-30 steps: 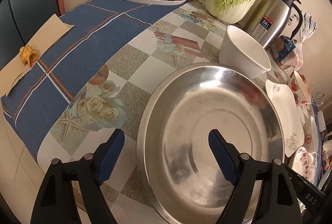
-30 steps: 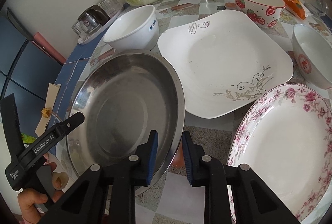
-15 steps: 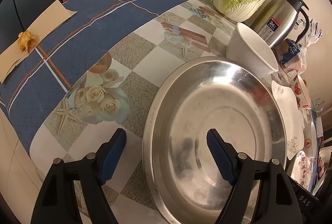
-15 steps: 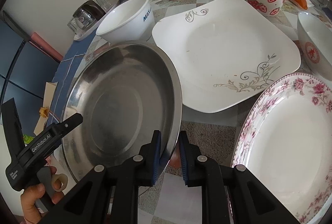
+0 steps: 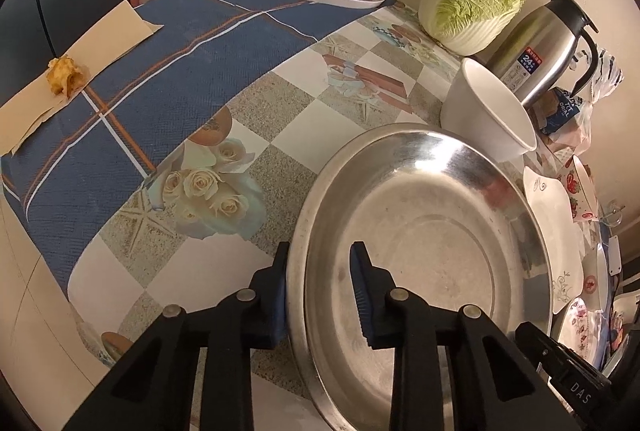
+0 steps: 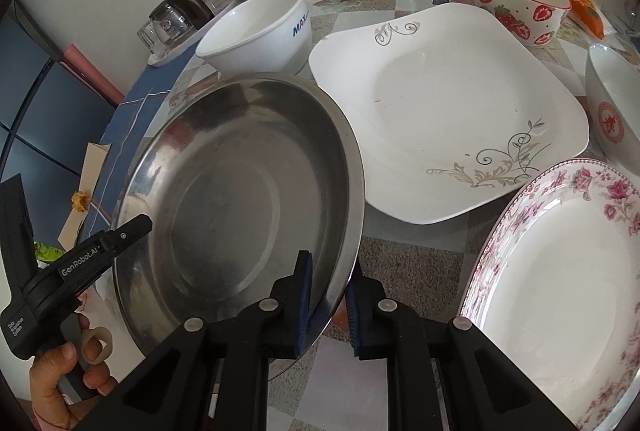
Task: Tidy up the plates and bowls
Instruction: 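Close the left gripper on the basin rim while the right gripper also clamps it, then lift and carry the steel basin with both grippers, lowering it onto the table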
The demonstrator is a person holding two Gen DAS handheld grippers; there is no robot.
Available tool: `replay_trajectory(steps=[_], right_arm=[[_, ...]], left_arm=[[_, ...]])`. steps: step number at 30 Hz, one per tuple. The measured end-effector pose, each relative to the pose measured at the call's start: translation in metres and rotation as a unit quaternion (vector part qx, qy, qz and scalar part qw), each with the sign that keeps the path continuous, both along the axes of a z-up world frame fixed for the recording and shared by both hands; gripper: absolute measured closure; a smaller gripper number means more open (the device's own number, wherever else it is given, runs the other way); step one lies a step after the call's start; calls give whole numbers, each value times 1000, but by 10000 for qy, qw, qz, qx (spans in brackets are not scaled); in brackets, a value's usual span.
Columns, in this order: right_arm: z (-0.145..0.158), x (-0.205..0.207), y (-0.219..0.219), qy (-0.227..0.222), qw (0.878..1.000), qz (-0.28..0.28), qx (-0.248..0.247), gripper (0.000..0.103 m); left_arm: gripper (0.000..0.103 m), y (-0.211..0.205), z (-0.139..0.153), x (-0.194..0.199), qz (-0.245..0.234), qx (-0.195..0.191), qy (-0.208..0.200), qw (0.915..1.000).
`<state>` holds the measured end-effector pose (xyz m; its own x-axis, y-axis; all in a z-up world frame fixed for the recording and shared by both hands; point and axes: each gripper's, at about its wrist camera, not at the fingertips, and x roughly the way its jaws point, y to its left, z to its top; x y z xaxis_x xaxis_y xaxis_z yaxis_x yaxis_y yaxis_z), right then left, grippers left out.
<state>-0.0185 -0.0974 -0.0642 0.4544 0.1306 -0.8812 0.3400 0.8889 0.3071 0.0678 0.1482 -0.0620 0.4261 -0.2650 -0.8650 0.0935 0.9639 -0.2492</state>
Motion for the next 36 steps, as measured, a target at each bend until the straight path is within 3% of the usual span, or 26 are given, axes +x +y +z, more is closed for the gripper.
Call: replay_trajectory(steps=[18,23,36], right_arm=[[47,-11,10,-733,9969,256,-127,86],[67,-15,8,-993,9938,263,-426,86],[107,-41,-43,-1620,9846,-476,-462,85]], left_arm=[[73,-2,58,-16,78,355,-519,9980],[73,-17,75,-18,-14,471,-634,9969],[73,-88,131,-17,-613,544,-1108,9905]])
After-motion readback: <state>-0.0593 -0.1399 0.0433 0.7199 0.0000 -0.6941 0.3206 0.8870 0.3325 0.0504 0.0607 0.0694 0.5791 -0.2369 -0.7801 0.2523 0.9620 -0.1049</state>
